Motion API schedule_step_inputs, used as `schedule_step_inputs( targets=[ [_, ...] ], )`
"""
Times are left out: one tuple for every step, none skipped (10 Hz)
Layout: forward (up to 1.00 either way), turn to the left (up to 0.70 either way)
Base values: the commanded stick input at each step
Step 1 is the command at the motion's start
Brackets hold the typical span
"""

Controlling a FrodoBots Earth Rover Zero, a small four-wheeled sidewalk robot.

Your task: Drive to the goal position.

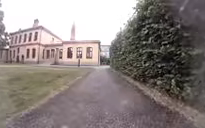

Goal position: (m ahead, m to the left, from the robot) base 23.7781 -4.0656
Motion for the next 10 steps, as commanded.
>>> schedule_step_inputs(
  targets=[
    [0.70, 0.00],
    [0.70, 0.00],
    [0.70, 0.00],
    [0.70, 0.00],
    [0.70, 0.00],
    [0.70, 0.00],
    [0.70, 0.00],
    [0.70, 0.00],
    [0.70, 0.00],
    [0.70, 0.00]
  ],
)
